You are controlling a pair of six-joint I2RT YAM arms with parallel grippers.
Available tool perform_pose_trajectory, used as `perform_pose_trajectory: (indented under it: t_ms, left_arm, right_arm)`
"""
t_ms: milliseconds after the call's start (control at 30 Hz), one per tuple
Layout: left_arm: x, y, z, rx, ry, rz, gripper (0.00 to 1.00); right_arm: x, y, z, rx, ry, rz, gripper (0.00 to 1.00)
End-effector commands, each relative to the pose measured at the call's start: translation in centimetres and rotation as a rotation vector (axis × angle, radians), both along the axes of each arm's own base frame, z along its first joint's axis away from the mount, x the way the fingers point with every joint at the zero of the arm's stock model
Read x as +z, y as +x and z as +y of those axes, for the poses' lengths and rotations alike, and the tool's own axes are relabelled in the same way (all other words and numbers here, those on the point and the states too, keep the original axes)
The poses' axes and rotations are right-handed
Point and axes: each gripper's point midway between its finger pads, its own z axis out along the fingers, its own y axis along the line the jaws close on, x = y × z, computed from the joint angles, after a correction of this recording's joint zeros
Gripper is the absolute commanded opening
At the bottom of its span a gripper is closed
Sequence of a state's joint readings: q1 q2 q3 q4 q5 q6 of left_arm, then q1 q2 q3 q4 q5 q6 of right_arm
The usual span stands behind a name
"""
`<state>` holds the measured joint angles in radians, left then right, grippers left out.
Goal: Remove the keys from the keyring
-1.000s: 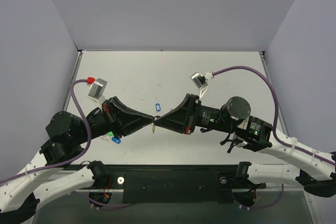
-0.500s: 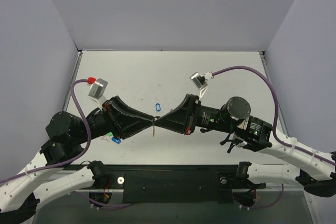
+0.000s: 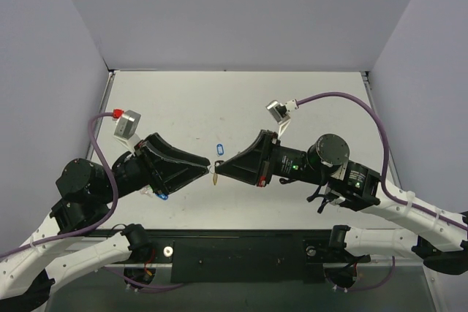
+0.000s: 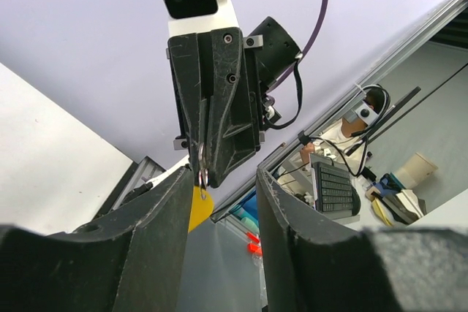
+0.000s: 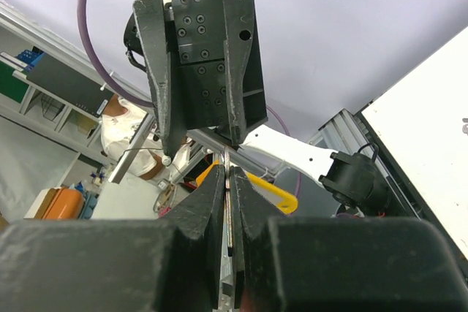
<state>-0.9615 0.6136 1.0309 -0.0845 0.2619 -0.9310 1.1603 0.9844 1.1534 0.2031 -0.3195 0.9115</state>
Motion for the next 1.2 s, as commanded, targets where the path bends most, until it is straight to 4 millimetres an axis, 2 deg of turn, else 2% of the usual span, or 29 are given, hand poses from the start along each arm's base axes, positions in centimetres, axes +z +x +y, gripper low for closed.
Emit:
perform_pose_trajectory:
  t_ms: [0,633,733,1167]
  left_arm:
    - [1.1,-0.3,0.5,0.003,-0.046,-0.027,0.48]
    - [0.3,-0.2,-0.3,-0.018,-0.035,-0.009,0.4]
    - [1.0,-0.2,-0.2,-0.02,-0.058,-0.03,0.38]
    - [0.7,0.1,-0.8,-0.024,-0.046,-0.025,0.31]
  right_arm:
    - [4.7,-0.7,-1.7,-0.014,0.118,-0.074,0.0]
    - [5.0,-0.6,-1.5,-0.011,0.128,-0.072,0.0]
    - [4.9,-0.6,-1.4,-0.011,0.125,-0.071,0.0]
    - [4.7,-0.6,-1.3,-0.009,0.122,-0.068,0.0]
